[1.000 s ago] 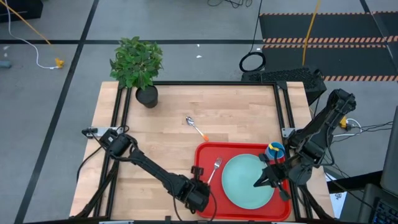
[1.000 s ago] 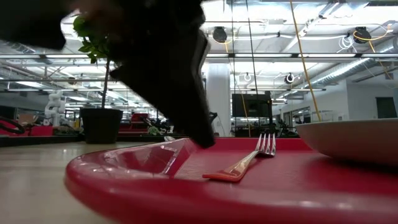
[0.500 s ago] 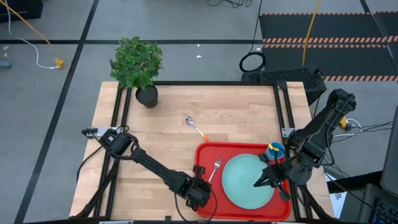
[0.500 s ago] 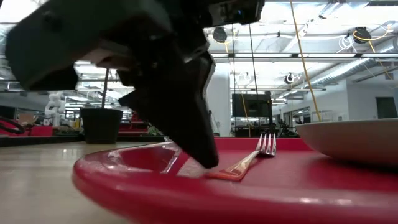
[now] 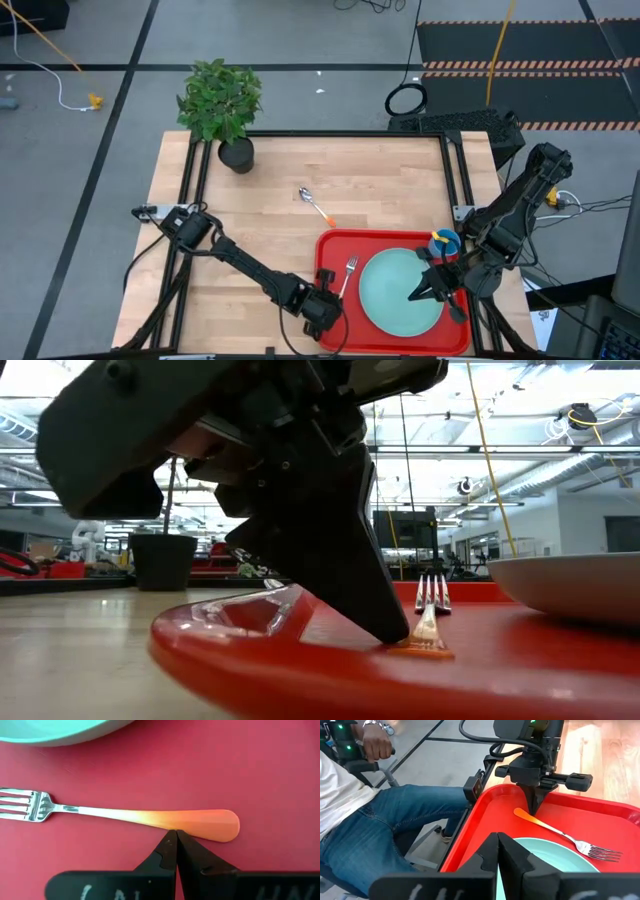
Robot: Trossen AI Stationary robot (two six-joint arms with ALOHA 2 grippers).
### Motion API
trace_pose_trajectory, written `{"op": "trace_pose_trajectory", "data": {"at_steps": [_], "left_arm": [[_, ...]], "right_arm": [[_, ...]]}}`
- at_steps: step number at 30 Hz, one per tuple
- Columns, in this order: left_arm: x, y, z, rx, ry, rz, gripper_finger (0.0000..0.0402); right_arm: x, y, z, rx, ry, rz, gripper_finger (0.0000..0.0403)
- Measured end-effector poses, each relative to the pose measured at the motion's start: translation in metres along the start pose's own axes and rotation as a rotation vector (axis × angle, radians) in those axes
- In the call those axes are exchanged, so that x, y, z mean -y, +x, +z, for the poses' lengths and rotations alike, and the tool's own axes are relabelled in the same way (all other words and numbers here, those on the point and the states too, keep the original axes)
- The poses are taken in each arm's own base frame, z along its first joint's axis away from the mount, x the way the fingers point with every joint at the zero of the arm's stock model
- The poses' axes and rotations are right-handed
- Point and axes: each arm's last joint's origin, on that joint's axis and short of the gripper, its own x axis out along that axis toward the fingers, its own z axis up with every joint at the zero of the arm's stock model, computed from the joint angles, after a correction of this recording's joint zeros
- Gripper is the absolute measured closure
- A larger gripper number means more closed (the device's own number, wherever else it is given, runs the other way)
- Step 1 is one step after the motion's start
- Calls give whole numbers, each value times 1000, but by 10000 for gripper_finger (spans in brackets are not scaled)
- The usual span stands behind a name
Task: Pick and place plate/cup/fork/spoon on tray
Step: Put the orange fork on the left side of the light blue plate on the red serving tray
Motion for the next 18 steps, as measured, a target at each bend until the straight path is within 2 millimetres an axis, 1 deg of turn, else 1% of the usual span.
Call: {"op": "trace_pose_trajectory", "data": {"at_steps": [5, 13, 18], "left_arm": [[0, 0, 3, 23, 4, -11, 399], [5, 0, 4, 46, -9, -26, 399], [2, 0, 10, 90, -19, -22, 399]], "right_arm": [[0, 0, 0, 0, -1, 0, 403], [0, 0, 0, 0, -2, 0, 403], [0, 0, 0, 0, 2, 0, 403]]}}
